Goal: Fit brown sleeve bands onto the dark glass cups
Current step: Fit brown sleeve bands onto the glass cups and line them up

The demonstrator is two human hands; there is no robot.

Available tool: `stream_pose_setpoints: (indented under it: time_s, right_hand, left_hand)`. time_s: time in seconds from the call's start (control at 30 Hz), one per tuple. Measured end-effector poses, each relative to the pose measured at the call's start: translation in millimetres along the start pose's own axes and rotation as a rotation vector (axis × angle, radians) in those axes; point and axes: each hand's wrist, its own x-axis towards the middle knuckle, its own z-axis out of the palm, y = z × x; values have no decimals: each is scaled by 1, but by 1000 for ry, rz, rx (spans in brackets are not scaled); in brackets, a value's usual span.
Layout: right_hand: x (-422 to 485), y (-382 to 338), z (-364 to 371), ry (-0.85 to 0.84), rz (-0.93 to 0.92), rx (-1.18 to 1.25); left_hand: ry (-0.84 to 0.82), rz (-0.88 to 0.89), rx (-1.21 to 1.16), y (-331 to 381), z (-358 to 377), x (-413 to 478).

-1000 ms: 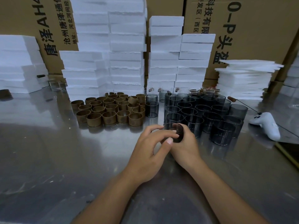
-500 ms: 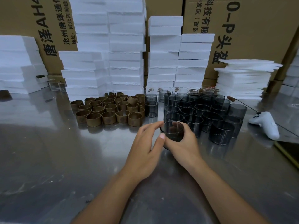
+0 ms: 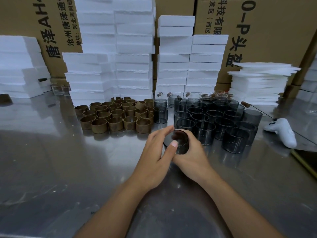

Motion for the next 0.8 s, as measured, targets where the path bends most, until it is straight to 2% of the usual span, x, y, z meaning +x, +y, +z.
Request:
stream_pose_setpoints:
  time_s: [0.23, 0.4, 0.8]
  right_hand:
    - [2, 6, 0, -61, -6, -37]
    - [6, 11, 0, 17, 54, 66]
    - [9, 5, -9, 160, 84, 25]
  left_hand:
    - [-58, 74, 8, 10, 1, -5]
    - [-17, 128, -51, 14, 1, -7]
    - [56, 47, -5, 7, 0, -2]
